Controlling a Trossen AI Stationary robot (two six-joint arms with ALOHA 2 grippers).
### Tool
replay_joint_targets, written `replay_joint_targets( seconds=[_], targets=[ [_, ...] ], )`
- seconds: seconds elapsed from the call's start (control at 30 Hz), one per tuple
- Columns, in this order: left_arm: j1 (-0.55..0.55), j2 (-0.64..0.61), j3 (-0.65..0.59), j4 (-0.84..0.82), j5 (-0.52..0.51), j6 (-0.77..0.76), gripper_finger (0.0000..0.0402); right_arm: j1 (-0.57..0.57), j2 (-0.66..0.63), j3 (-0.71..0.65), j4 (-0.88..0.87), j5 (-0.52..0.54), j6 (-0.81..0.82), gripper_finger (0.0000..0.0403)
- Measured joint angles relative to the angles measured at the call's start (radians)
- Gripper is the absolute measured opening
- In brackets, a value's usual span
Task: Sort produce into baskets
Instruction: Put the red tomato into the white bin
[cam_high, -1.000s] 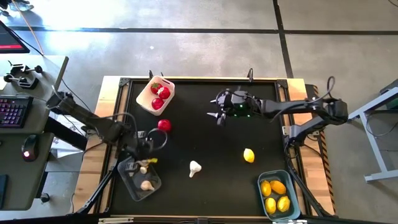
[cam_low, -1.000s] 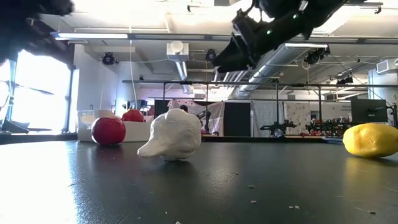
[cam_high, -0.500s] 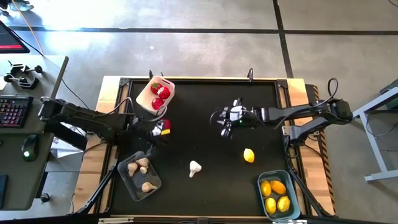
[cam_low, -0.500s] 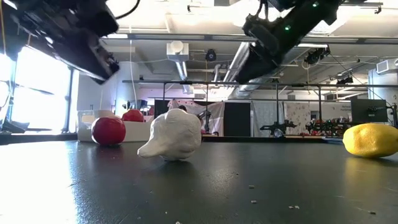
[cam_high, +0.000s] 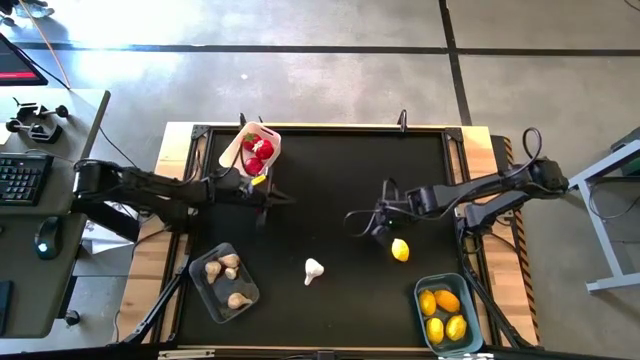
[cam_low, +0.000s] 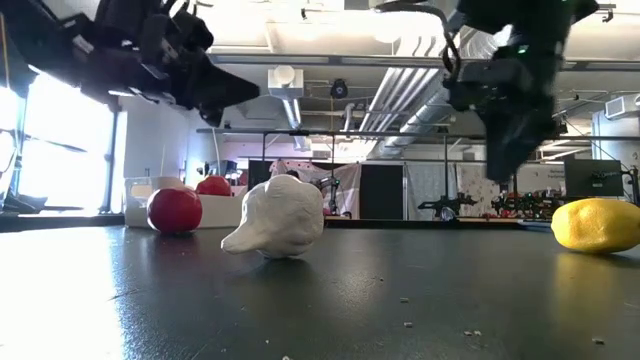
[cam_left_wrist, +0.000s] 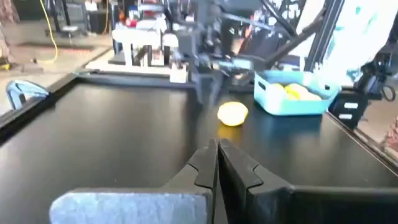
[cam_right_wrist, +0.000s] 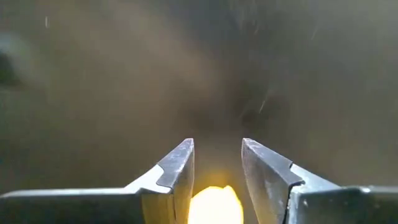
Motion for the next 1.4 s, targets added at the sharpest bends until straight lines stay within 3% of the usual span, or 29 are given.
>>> replay_joint_targets(
  seconds=[0.13, 0.23, 0.37, 0.53, 0.67, 0.8, 0.93, 1.03, 1.17, 1.4],
  targets=[
    [0.032, 0.080, -0.004, 0.125, 0.041, 0.001, 0.0000, 0.054, 0.000, 0.000, -0.040, -0.095, 0.130, 0.0136],
    [0.045, 0.131, -0.004, 0.212, 0.047, 0.017, 0.0000, 0.082, 0.000, 0.000, -0.033, -0.093, 0.181, 0.0165],
    [0.064, 0.158, -0.004, 0.213, 0.110, 0.016, 0.0000, 0.089, 0.000, 0.000, 0.061, 0.002, 0.107, 0.0219],
    [0.078, 0.105, -0.004, 0.067, 0.125, -0.026, 0.0000, 0.059, 0.000, 0.000, 0.201, 0.150, -0.095, 0.0265],
    [0.077, -0.007, 0.015, -0.174, 0.116, 0.007, 0.0000, -0.008, 0.000, 0.000, 0.265, 0.197, -0.210, 0.0272],
    [0.075, -0.117, 0.133, -0.619, 0.085, 0.055, 0.0000, -0.075, 0.001, 0.000, 0.310, 0.202, -0.334, 0.0272],
    [0.052, -0.146, 0.300, -1.081, -0.054, 0.071, 0.0008, -0.130, 0.001, 0.000, 0.350, 0.201, -0.451, 0.0272],
    [0.032, -0.138, 0.404, -1.317, -0.189, 0.070, 0.0024, -0.160, 0.001, 0.000, 0.351, 0.201, -0.502, 0.0272],
    [0.027, -0.103, 0.490, -1.483, -0.207, 0.036, 0.0054, -0.189, 0.001, 0.000, 0.350, 0.201, -0.554, 0.0272],
    [0.034, 0.010, 0.516, -1.542, -0.222, -0.051, 0.0140, -0.207, 0.002, 0.000, 0.346, 0.198, -0.585, 0.0272]
  ],
)
